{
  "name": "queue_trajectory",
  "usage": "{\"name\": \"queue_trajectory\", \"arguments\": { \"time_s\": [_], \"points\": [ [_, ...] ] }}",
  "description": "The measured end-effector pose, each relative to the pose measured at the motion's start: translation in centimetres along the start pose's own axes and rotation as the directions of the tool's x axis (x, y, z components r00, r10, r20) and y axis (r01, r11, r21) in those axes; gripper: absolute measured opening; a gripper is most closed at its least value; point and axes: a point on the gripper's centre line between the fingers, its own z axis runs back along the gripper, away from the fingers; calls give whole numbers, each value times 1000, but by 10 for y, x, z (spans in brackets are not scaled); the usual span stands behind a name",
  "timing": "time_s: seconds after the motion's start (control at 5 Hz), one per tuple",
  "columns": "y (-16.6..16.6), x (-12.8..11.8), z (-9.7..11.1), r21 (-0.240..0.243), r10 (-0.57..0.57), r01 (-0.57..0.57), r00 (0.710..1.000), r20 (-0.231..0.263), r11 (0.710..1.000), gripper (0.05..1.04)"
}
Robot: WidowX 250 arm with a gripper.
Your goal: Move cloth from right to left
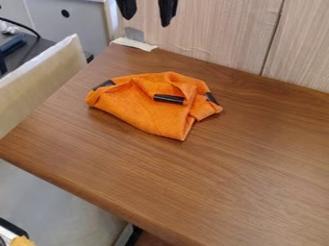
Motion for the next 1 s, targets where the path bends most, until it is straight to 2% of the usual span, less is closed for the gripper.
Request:
{"name": "queue_trajectory", "arguments": {
  "time_s": [0.2, 0.4, 0.6, 0.8, 1.0],
  "points": [
    [-1, -3, -12, -6, -3, 3, 999, -33, 1000, 1000],
    [-9, -3, -15, -55, -54, 52, 998, -37, 997, 1000],
    [-21, -7, -23, -78, -96, 92, 994, -48, 993, 1000],
    [-37, -15, -37, -119, -108, 101, 992, -57, 988, 1000],
    [-49, -21, -65, -123, -135, 124, 987, -92, 985, 1000]
  ]
}}
